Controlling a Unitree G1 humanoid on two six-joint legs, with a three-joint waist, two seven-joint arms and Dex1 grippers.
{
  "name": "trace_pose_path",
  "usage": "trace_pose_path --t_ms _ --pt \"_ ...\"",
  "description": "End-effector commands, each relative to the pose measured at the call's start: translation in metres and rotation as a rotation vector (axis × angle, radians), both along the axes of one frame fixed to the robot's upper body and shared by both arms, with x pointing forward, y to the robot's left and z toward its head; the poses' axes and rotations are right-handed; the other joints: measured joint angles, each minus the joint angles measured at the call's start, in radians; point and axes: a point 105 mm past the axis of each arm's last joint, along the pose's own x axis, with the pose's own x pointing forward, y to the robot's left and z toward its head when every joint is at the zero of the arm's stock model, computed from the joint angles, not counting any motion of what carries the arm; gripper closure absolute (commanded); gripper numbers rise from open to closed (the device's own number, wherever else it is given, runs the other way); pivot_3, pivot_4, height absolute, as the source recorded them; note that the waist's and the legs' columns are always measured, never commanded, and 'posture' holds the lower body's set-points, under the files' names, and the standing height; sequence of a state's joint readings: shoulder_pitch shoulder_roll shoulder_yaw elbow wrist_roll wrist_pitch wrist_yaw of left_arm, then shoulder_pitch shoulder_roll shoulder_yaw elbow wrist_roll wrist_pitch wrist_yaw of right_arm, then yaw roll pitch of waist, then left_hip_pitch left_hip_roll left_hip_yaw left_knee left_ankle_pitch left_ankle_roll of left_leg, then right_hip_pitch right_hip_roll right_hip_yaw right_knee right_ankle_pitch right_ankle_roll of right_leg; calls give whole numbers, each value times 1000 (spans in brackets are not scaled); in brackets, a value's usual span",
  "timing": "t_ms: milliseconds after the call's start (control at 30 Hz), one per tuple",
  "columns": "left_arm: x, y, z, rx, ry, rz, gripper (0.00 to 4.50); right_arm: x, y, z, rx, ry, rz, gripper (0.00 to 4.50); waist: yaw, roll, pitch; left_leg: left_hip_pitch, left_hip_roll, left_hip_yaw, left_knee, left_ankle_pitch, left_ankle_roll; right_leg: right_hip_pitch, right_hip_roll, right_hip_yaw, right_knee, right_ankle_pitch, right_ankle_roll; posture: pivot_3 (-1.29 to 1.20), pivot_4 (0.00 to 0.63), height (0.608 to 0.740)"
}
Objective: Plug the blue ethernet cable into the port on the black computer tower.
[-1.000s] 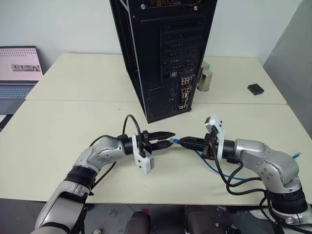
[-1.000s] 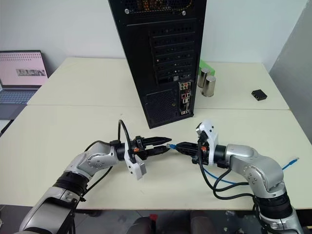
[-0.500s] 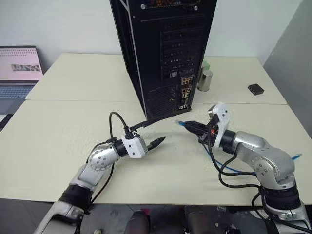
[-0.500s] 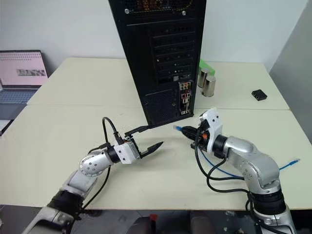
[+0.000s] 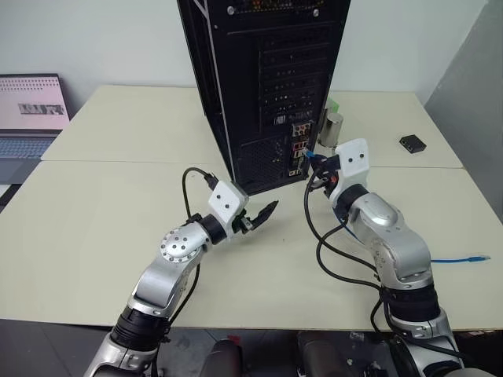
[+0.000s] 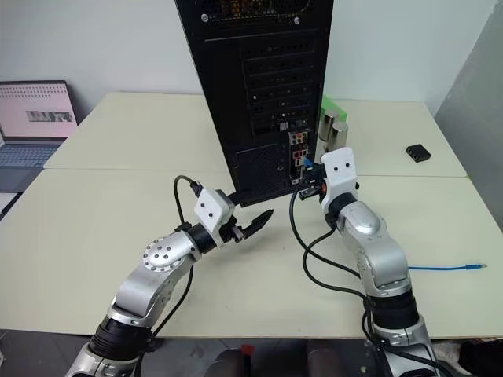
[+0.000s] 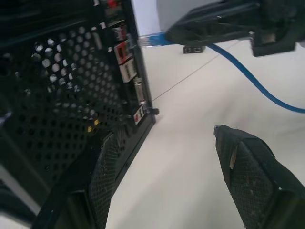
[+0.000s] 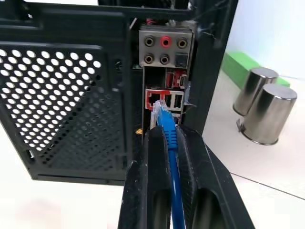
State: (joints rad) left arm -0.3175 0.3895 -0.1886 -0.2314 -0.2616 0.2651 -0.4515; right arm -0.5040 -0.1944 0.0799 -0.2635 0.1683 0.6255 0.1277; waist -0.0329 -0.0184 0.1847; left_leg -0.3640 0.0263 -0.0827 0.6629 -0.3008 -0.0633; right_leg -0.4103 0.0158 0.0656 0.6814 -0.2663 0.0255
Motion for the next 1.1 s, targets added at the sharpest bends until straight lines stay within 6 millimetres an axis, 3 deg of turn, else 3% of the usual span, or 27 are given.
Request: trace_pose_path --t_ms 33,1100 --pt "2 -4 22 -42 -32 40 1202 3 7 19 20 -82 -11 4500 0 0 0 0 0 0 0 0 0 0 0 0 0 0 0 0 150 740" --pt "6 -11 23 -23 -28 67 1202 10 25 16 11 -65 24 4500 0 0 0 0 0 0 0 0 0 0 0 1 0 0 0 0 150 740"
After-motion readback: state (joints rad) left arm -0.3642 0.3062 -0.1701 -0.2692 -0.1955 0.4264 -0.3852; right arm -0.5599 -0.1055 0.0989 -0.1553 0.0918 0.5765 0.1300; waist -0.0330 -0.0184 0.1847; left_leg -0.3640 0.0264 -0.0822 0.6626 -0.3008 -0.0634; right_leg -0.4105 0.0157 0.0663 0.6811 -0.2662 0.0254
